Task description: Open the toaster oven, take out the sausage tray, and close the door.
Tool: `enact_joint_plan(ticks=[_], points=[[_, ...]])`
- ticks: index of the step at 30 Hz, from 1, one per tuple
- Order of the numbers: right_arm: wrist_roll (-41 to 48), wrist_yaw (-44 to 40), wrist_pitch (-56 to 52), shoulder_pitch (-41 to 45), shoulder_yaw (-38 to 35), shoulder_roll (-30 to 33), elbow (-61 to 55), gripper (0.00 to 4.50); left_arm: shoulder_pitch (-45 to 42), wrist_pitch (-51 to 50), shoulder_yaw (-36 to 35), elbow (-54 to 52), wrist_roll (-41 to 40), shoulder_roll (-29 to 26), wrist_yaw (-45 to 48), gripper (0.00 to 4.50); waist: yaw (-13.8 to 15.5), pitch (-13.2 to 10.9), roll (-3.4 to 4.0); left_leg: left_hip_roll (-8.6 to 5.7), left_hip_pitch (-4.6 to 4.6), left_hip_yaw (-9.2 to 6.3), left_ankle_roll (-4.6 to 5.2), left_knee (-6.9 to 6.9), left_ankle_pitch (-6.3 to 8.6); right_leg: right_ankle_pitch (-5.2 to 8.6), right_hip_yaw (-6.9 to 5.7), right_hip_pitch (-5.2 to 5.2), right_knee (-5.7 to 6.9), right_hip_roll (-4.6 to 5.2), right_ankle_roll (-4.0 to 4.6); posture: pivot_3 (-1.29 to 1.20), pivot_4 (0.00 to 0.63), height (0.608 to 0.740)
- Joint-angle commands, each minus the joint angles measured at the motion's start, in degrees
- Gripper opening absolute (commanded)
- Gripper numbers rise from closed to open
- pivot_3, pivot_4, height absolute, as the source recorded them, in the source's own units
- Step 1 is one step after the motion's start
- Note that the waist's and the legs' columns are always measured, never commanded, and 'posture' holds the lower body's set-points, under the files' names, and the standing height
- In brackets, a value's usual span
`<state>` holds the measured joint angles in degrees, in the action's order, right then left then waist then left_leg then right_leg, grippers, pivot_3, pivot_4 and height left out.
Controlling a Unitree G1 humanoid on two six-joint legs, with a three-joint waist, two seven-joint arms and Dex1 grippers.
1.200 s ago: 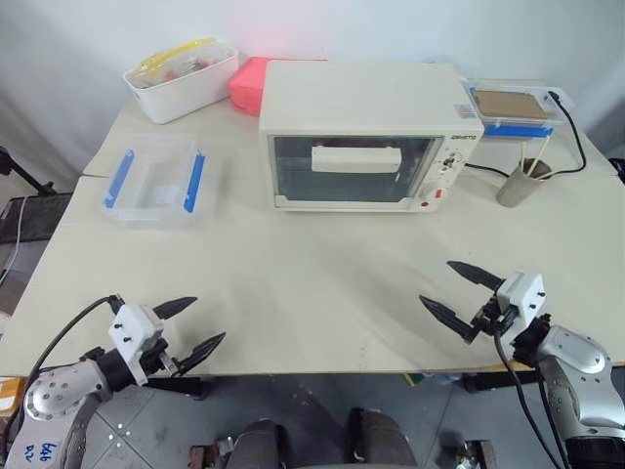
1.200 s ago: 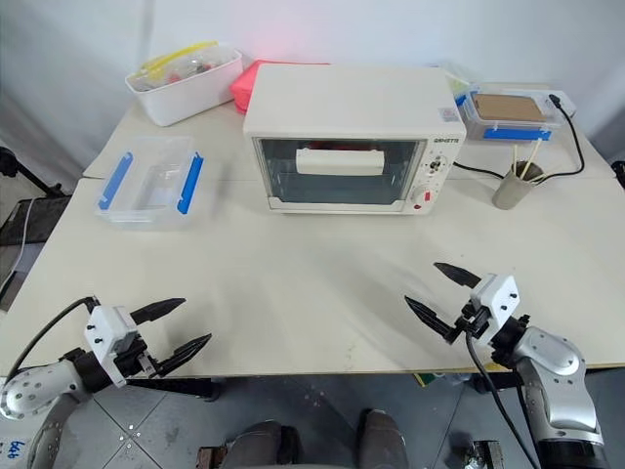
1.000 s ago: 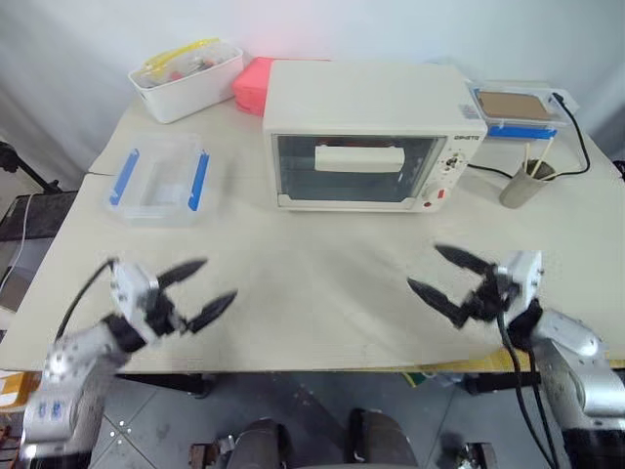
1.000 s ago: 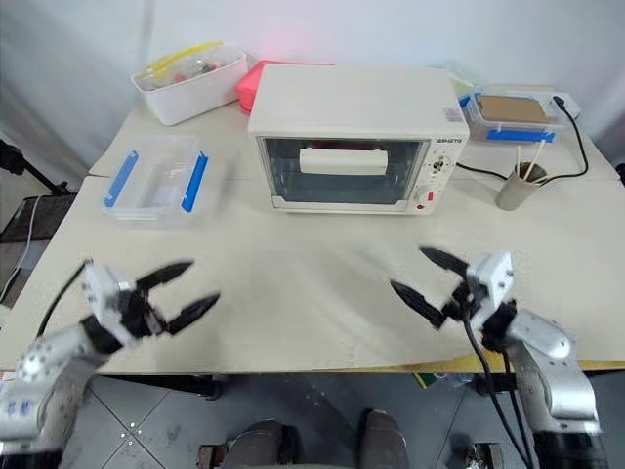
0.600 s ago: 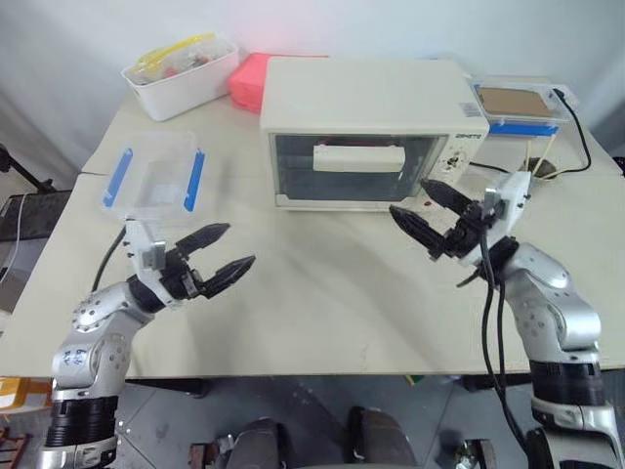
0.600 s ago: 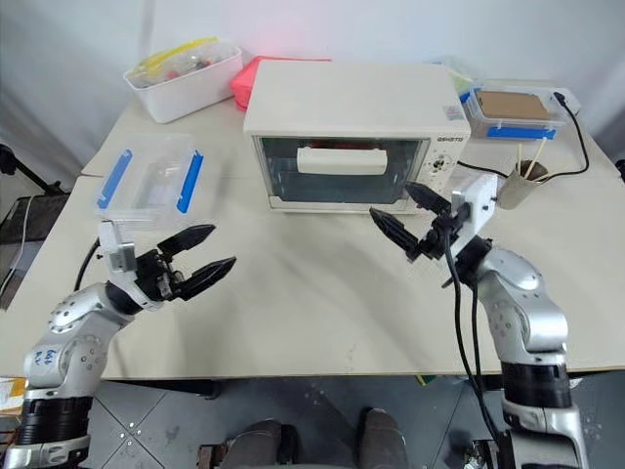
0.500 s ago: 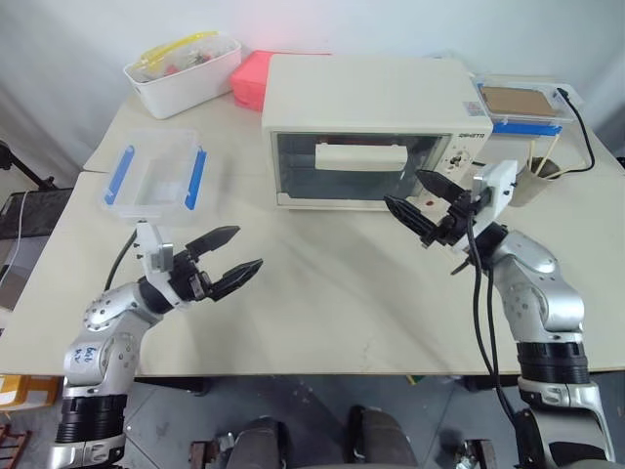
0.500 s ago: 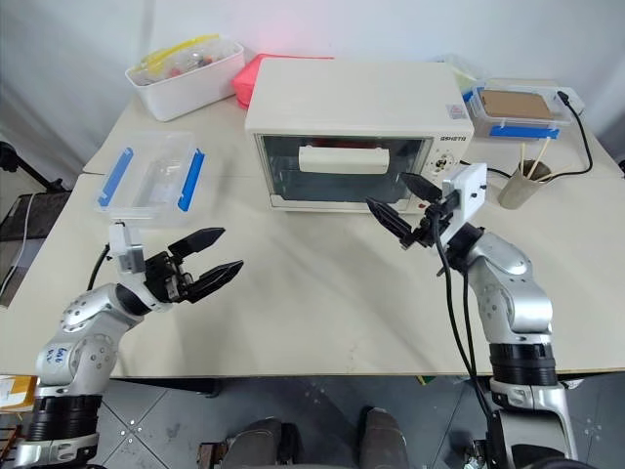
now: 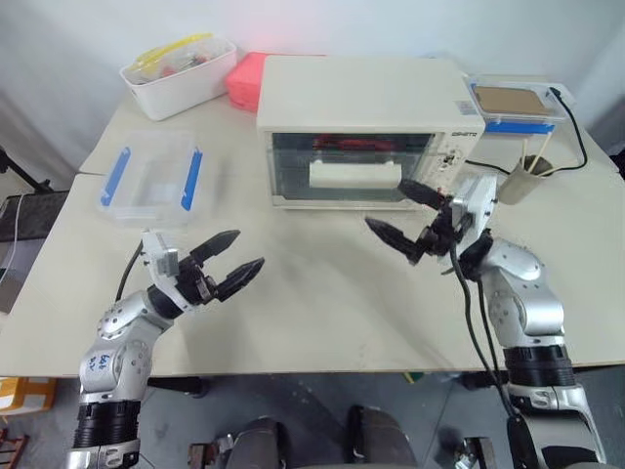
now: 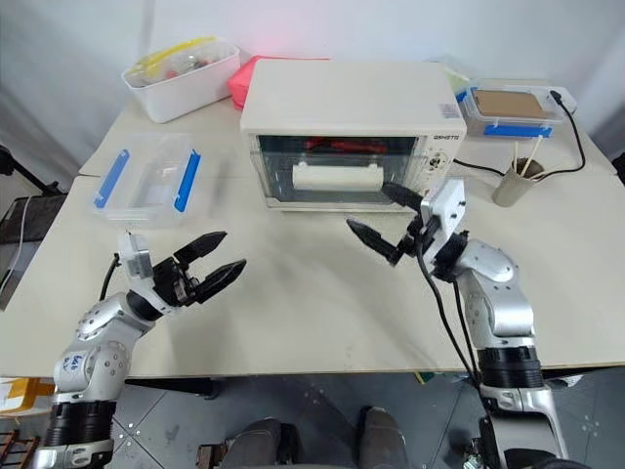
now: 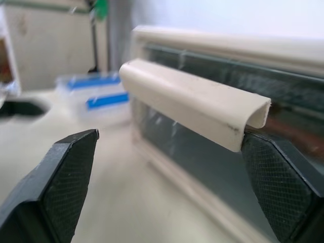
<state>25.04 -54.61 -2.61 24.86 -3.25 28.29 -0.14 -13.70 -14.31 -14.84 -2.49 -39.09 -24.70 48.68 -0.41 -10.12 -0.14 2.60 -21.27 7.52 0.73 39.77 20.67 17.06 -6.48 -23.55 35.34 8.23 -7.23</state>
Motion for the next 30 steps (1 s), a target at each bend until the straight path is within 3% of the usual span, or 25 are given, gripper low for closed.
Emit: enact_joint_plan(ticks=[1,8,14,18,24,30], points=[[-2.0,-4.0,4.5,-2.7,1.1,2.5,-4.8,4.5,-4.9,0.0,-3.1,4.2,-1.4,-2.0,0.8,3.89,0.0,0.0,0.0,0.0,0.02,0.03,0.0,0.01,0.0,0.0,0.0,0.01,0.02,-0.01,0.0,0.0,0.15,0.74],[-7.0,-5.0,11.3,-3.7,1.9,3.9,-2.2,4.5,-16.9,-0.1,-1.6,15.8,1.9,-1.7,0.1,1.97,0.1,0.0,-0.05,-0.01,0.02,0.12,-0.01,0.06,0.01,0.0,0.0,0.0,0.02,-0.03,0.0,0.0,0.15,0.74],[-8.0,-5.3,13.5,-2.7,2.2,4.0,-0.3,4.5,-26.8,5.5,4.3,25.4,9.1,4.1,-0.8,0.13,0.2,-0.1,-0.09,-0.02,0.0,0.12,-0.01,0.12,0.01,0.0,-0.02,0.01,0.01,-0.07,0.0,0.0,0.15,0.74],[-8.1,-4.9,13.7,-3.4,2.1,4.2,-1.0,4.5,-32.1,9.5,5.8,32.2,12.5,8.0,-1.9,0.03,0.1,-0.1,-0.16,-0.02,-0.03,0.11,-0.01,0.12,0.01,0.0,-0.02,0.0,-0.01,-0.13,0.0,0.0,0.15,0.74],[-8.8,-3.0,14.4,-8.2,1.3,4.9,-4.2,4.5,-33.1,12.9,7.7,36.1,15.2,10.4,0.5,0.03,0.3,-0.1,-0.19,0.03,-0.03,0.1,-0.01,0.09,0.01,0.0,-0.02,0.0,-0.02,-0.18,0.0,0.0,0.15,0.74],[-7.1,5.8,15.7,-35.4,-13.6,4.0,-10.8,4.5,-26.7,20.1,13.9,33.3,21.4,9.1,6.6,0.03,2.0,-0.1,-0.22,-0.02,-0.12,-0.06,-0.03,0.07,0.09,0.0,-0.22,0.08,-0.2,-0.17,0.0,0.0,0.15,0.74]])
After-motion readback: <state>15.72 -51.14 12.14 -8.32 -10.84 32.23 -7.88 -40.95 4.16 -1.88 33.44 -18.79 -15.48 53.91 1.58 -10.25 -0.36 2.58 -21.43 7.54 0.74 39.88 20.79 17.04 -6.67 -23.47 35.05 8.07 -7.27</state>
